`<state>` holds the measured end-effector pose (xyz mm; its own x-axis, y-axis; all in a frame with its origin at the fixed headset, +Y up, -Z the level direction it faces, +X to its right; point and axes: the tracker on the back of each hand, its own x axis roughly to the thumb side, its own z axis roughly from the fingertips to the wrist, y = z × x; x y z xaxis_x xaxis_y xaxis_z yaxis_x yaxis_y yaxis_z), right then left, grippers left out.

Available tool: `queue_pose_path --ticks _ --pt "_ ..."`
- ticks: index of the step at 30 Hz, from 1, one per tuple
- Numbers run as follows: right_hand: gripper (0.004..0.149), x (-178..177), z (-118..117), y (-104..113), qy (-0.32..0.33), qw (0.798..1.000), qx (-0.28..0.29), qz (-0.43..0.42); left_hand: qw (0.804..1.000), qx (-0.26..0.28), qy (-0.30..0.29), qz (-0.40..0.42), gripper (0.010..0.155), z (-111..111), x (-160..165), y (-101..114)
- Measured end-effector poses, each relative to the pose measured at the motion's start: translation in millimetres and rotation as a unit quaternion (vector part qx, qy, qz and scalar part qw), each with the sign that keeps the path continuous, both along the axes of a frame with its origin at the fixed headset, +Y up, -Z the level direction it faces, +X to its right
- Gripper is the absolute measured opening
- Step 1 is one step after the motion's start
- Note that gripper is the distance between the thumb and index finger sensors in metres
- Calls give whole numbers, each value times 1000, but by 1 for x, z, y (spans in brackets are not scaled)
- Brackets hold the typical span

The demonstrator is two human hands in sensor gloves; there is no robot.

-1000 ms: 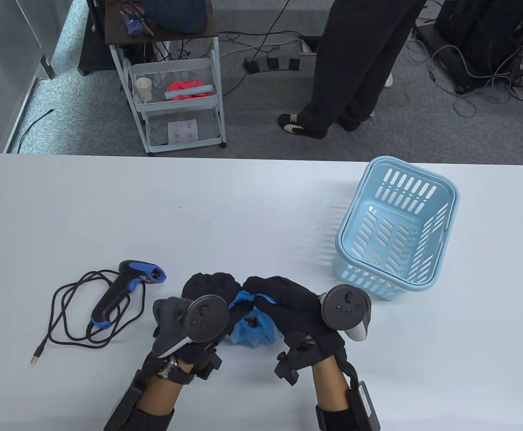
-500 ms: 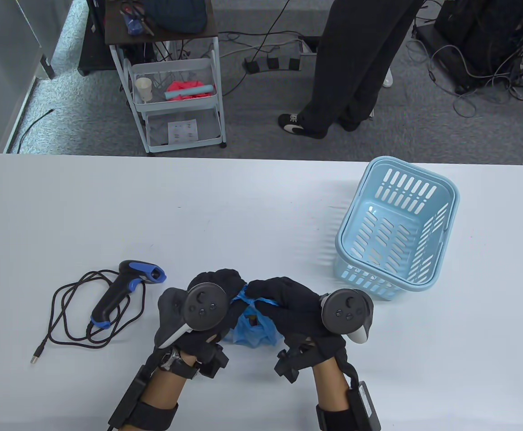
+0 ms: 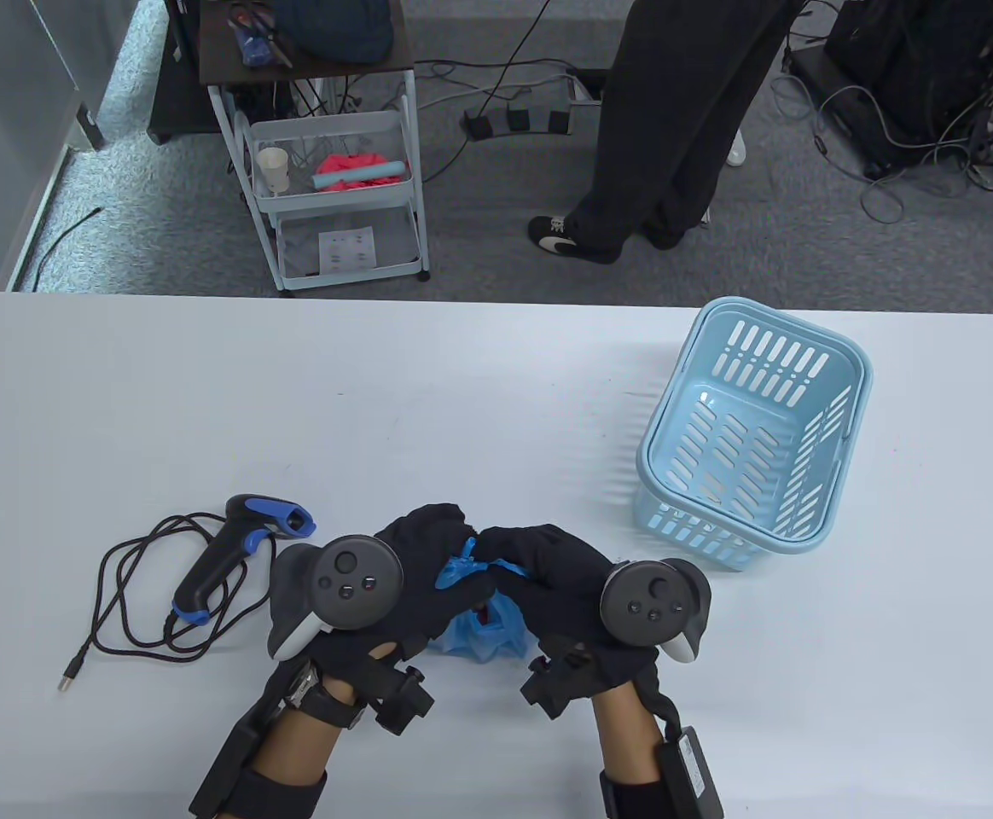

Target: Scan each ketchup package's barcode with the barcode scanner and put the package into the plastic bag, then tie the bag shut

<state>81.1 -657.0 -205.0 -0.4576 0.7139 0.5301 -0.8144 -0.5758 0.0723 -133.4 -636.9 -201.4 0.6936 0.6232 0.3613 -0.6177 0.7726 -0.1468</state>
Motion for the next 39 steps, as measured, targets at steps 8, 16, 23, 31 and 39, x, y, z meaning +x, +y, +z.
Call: queue_pose_path --ticks 8,16,23,31,39 --pt "38 0 7 6 -24 999 15 36 1000 11 22 10 44 0 1 2" --pt "39 17 12 1 -51 998 1 21 999 9 33 23 40 -3 -12 -7" --pt "38 36 18 -8 -97 995 3 16 998 30 53 -18 39 -2 -23 -13" --pt "37 55 18 -28 -110 993 -36 -16 996 16 77 -39 39 -8 -42 -30" --pt "37 69 16 -47 -125 990 -64 -36 996 -3 85 -38 39 -13 -57 -50"
